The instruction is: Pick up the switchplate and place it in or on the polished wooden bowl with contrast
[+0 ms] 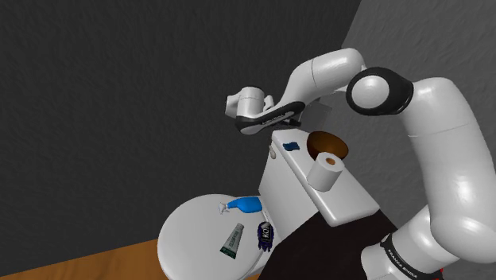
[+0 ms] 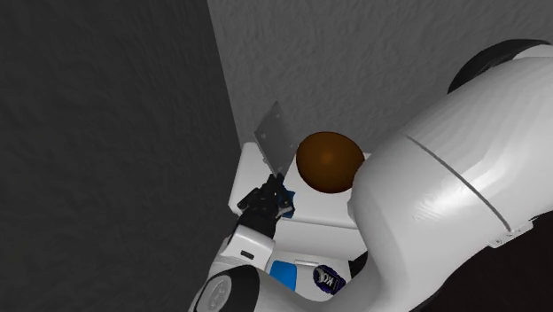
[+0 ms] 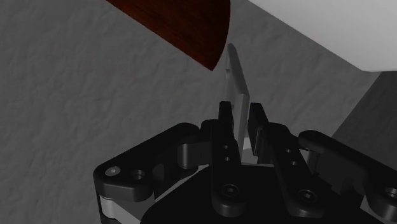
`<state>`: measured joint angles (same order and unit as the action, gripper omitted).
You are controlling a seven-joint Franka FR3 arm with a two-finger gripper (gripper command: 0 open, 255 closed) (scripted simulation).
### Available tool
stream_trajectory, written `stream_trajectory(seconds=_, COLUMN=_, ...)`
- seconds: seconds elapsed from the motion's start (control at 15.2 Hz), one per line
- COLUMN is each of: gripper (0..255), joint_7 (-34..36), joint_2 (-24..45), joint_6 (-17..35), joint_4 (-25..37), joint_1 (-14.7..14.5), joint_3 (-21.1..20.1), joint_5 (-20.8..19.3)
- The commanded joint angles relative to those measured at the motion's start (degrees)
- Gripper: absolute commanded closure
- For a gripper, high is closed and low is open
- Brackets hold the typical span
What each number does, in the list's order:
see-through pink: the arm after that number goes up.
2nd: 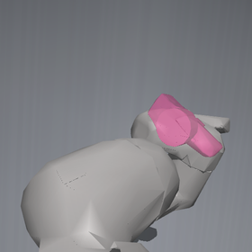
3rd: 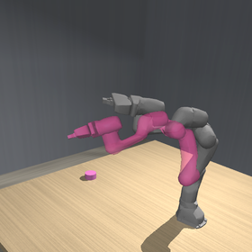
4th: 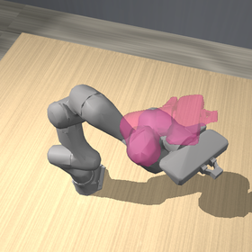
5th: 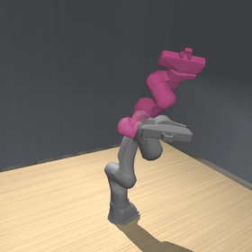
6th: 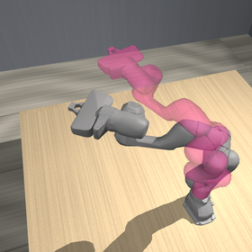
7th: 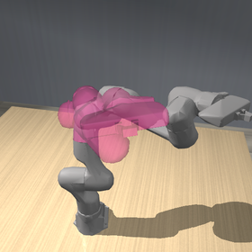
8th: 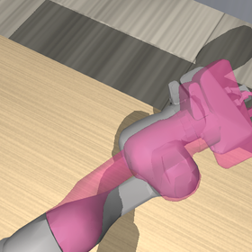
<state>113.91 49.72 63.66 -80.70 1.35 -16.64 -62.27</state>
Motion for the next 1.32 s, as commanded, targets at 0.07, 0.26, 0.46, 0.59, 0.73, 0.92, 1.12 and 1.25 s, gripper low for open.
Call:
stream_trajectory(seconds=0.07, gripper=255, joint_7=-1.0, joint_2=-1.6, joint_6=-0.7, joint_4=-0.5, joint_1=0.1, joint_3=-0.1, joint_5=0.0)
stream_trajectory(seconds=0.26, gripper=255, joint_7=-2.0, joint_2=-3.2, joint_6=-1.3, joint_4=-0.9, joint_1=0.1, joint_3=-0.3, joint_5=-0.1)
stream_trajectory(seconds=0.46, gripper=255, joint_7=-3.1, joint_2=-4.7, joint_6=-2.0, joint_4=-1.1, joint_1=0.1, joint_3=-0.4, joint_5=-0.2)
stream_trajectory(seconds=0.59, gripper=255, joint_7=-3.9, joint_2=-5.6, joint_6=-2.5, joint_4=-1.2, joint_1=0.1, joint_3=-0.4, joint_5=-0.3)
stream_trajectory(seconds=0.73, gripper=255, joint_7=-4.6, joint_2=-6.6, joint_6=-2.9, joint_4=-1.3, joint_1=0.1, joint_3=-0.5, joint_5=-0.4)
stream_trajectory(seconds=0.92, gripper=255, joint_7=-3.8, joint_2=-9.6, joint_6=-2.7, joint_4=-5.1, joint_1=0.8, joint_3=-1.1, joint_5=0.5)
stream_trajectory(seconds=1.12, gripper=255, joint_7=0.1, joint_2=-16.2, joint_6=-0.8, joint_4=-15.6, joint_1=2.5, joint_3=-2.6, joint_5=3.4)
stream_trajectory(seconds=1.25, gripper=255, joint_7=2.2, joint_2=-20.3, joint_6=0.5, joint_4=-21.9, joint_1=3.5, joint_3=-3.5, joint_5=5.2)
